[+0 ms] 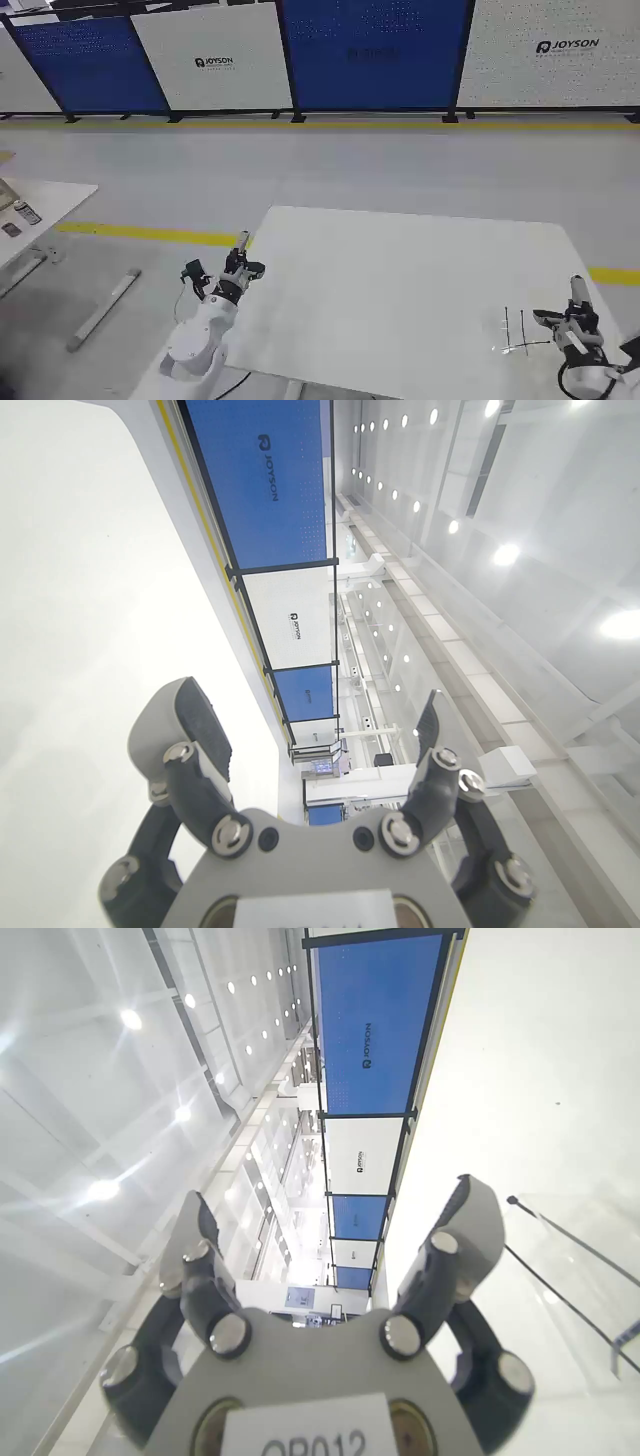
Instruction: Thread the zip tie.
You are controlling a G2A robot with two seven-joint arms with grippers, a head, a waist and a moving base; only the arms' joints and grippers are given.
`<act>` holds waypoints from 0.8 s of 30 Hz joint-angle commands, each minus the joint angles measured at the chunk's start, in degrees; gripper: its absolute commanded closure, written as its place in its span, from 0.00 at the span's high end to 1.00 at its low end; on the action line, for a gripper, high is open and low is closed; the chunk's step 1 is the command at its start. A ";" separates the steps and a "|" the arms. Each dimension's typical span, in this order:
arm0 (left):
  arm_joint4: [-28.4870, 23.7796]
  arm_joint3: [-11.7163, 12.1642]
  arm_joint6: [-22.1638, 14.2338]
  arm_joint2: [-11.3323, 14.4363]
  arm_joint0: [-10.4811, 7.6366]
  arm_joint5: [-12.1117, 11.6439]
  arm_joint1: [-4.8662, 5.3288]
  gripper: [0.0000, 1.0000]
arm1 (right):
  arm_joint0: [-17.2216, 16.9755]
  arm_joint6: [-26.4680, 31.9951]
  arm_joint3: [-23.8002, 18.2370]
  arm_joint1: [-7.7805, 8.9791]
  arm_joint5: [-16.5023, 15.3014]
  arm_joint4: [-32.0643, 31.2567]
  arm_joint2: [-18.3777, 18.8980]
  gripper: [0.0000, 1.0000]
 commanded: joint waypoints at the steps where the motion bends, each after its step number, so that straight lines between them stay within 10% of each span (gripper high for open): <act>1: 0.00 0.00 0.00 0.00 0.00 0.00 0.00 1.00 | 0.00 0.00 0.00 0.00 0.00 0.00 0.00 1.00; 2: 0.00 0.00 0.00 0.00 0.00 0.00 0.00 0.78 | 0.00 0.00 0.00 0.00 0.00 0.00 0.00 0.78; 3: 0.00 0.00 0.00 0.00 0.00 0.00 0.00 0.78 | 0.00 0.00 0.00 0.00 0.00 0.00 0.00 1.00; 4: 0.00 0.00 0.00 0.00 0.00 0.00 0.00 1.00 | 0.05 0.31 -0.21 0.02 -0.13 -0.36 0.00 1.00; 15: 0.00 0.00 0.00 0.00 0.00 0.00 0.00 1.00 | -2.51 17.82 -1.84 1.21 -0.70 -5.16 5.67 1.00; 24: 0.00 0.00 0.00 0.00 0.00 0.00 0.00 1.00 | -2.58 18.16 -1.68 1.30 -0.31 -5.72 6.38 1.00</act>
